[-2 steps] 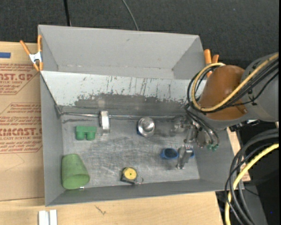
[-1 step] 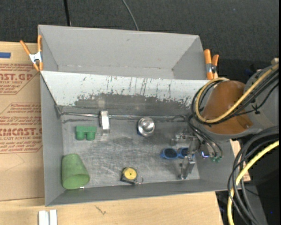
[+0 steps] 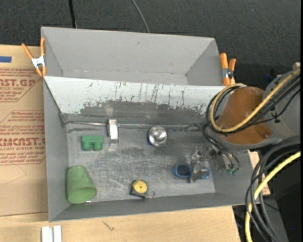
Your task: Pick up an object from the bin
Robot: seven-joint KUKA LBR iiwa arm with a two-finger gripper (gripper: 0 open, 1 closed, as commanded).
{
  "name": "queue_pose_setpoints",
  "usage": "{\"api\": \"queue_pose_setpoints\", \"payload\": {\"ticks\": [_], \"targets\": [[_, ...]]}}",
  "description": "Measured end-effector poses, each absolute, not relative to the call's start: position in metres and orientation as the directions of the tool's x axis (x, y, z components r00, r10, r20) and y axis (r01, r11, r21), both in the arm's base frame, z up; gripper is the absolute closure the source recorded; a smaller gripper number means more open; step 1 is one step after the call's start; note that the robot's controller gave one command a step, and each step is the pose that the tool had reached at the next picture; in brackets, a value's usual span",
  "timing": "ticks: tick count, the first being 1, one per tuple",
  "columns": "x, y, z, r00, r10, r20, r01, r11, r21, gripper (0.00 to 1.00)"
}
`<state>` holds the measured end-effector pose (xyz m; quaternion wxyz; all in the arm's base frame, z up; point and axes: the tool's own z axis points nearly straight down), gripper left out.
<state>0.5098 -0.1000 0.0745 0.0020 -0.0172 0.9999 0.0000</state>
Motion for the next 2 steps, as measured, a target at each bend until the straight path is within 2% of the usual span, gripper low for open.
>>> {"api": "queue_pose_setpoints", "payload": {"ticks": [1, 2], "targets": [[0.521, -0.108, 0.221, -0.997, -0.074, -0.01, -0.074, 0.997, -0.003, 1.0], [0.573, -0.077, 0.222, -0.949, -0.315, -0.006, -0.315, 0.949, -0.001, 1.0]]}}
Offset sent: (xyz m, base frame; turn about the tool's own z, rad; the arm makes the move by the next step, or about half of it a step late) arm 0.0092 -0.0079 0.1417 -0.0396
